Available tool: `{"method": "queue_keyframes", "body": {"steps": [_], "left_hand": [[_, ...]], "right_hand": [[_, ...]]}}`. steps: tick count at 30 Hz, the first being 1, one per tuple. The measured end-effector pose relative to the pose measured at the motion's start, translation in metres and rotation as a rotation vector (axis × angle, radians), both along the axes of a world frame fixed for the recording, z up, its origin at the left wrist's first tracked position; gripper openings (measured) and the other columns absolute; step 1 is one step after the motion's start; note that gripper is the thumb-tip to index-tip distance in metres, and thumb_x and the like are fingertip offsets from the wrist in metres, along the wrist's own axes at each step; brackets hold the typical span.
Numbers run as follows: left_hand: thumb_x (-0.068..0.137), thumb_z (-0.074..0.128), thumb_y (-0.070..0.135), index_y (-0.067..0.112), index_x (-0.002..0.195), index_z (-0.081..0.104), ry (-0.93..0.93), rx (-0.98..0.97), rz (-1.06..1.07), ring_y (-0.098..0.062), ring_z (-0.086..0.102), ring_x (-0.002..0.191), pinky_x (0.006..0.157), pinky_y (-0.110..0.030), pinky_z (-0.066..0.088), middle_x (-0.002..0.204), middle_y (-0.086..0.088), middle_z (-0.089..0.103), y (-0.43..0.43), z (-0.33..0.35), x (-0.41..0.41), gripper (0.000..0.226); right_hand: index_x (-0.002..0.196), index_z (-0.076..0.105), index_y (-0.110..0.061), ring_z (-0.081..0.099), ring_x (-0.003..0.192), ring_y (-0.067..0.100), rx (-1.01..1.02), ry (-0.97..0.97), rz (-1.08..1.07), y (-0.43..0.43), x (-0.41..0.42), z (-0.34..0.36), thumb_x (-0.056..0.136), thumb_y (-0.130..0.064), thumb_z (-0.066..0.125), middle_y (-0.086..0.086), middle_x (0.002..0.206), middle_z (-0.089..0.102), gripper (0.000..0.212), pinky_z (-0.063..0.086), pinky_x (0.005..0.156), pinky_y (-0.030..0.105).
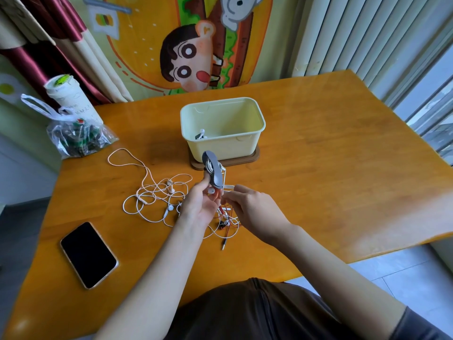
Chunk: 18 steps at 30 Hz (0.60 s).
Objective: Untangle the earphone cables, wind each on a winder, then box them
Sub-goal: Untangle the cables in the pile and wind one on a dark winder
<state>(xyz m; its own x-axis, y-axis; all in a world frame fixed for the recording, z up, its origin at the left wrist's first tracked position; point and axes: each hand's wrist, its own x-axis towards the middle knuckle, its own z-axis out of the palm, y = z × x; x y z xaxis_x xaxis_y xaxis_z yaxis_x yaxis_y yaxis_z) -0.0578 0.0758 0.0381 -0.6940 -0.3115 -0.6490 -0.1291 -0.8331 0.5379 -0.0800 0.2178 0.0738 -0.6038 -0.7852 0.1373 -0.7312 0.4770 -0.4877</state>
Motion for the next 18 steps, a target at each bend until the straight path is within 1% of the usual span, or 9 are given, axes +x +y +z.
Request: {"method": "queue_keyframes", "body": {"steps": [2,4,6,7,9,11,13,15,18], "left_hand": [[0.095,0.053,0.030,0.002,0.123,0.057,-0.007,-0.006,-0.015,-0.021,0.051,0.090,0.084,-0.029,0.042,0.100,-0.012,0.057,0.0001,-0.0021,0.0009,0.040],[0.093,0.056,0.031,0.002,0.127,0.055,-0.028,-0.052,-0.020,-0.024,0.051,0.100,0.089,-0.032,0.042,0.112,-0.016,0.058,0.0004,-0.0002,0.0022,0.044],[0.085,0.064,0.031,0.000,0.125,0.053,-0.007,-0.095,-0.021,-0.026,0.055,0.105,0.088,-0.032,0.045,0.118,-0.017,0.061,0.0000,-0.0015,0.0025,0.051],[0.082,0.067,0.028,-0.001,0.117,0.053,-0.002,-0.125,-0.025,-0.027,0.057,0.103,0.085,-0.032,0.047,0.115,-0.017,0.063,-0.0005,-0.0026,0.0027,0.048],[0.085,0.066,0.019,0.009,0.094,0.047,-0.020,-0.170,-0.028,-0.027,0.061,0.097,0.080,-0.033,0.049,0.104,-0.017,0.066,0.0016,-0.0034,0.0033,0.023],[0.089,0.063,0.015,0.014,0.087,0.042,-0.022,-0.202,-0.025,-0.026,0.063,0.092,0.077,-0.032,0.049,0.101,-0.017,0.066,0.0040,-0.0027,0.0034,0.021],[0.089,0.063,0.019,0.009,0.104,0.048,0.002,-0.176,-0.033,-0.023,0.061,0.088,0.073,-0.029,0.049,0.100,-0.015,0.066,0.0030,-0.0005,0.0047,0.024],[0.090,0.061,0.024,0.004,0.126,0.049,-0.004,-0.141,-0.044,-0.020,0.060,0.086,0.070,-0.027,0.048,0.099,-0.012,0.065,0.0015,0.0011,0.0055,0.043],[0.095,0.053,0.021,0.001,0.134,0.045,0.006,-0.103,-0.049,-0.017,0.059,0.080,0.066,-0.026,0.049,0.095,-0.010,0.063,0.0016,0.0041,0.0070,0.045]], "right_hand": [[0.104,0.067,-0.015,0.056,0.070,0.019,-0.009,0.000,0.019,-0.0004,0.0011,-0.0001,0.097,-0.014,0.047,0.003,0.094,0.060,0.021,0.038,0.052,0.024],[0.101,0.068,-0.014,0.049,0.065,0.014,-0.019,-0.007,0.026,0.0000,0.0019,0.0000,0.096,-0.012,0.050,0.003,0.093,0.061,0.019,0.029,0.050,0.016],[0.099,0.068,-0.014,0.050,0.065,0.014,-0.015,-0.012,0.041,0.0008,0.0012,-0.0003,0.095,-0.011,0.051,0.003,0.092,0.061,0.018,0.027,0.050,0.012],[0.099,0.068,-0.014,0.054,0.066,0.016,-0.010,-0.012,0.052,0.0009,0.0006,-0.0008,0.095,-0.011,0.052,0.003,0.092,0.061,0.017,0.029,0.050,0.013],[0.099,0.068,-0.013,0.060,0.069,0.019,-0.009,-0.011,0.063,0.0013,0.0002,-0.0016,0.095,-0.012,0.052,0.003,0.093,0.062,0.017,0.036,0.051,0.018],[0.100,0.068,-0.013,0.061,0.070,0.020,-0.021,-0.026,0.055,0.0018,0.0007,-0.0023,0.096,-0.013,0.051,0.002,0.094,0.061,0.018,0.042,0.053,0.023],[0.101,0.068,-0.014,0.061,0.072,0.018,-0.038,-0.045,0.041,0.0031,0.0018,-0.0025,0.096,-0.014,0.049,0.001,0.096,0.061,0.019,0.044,0.055,0.025],[0.101,0.067,-0.014,0.060,0.072,0.019,-0.059,-0.050,0.033,0.0050,0.0022,-0.0029,0.096,-0.015,0.047,0.002,0.095,0.061,0.021,0.044,0.055,0.025],[0.102,0.067,-0.016,0.061,0.071,0.021,-0.074,-0.042,0.014,0.0076,0.0026,-0.0033,0.095,-0.020,0.043,0.002,0.094,0.061,0.025,0.048,0.054,0.032]]}}
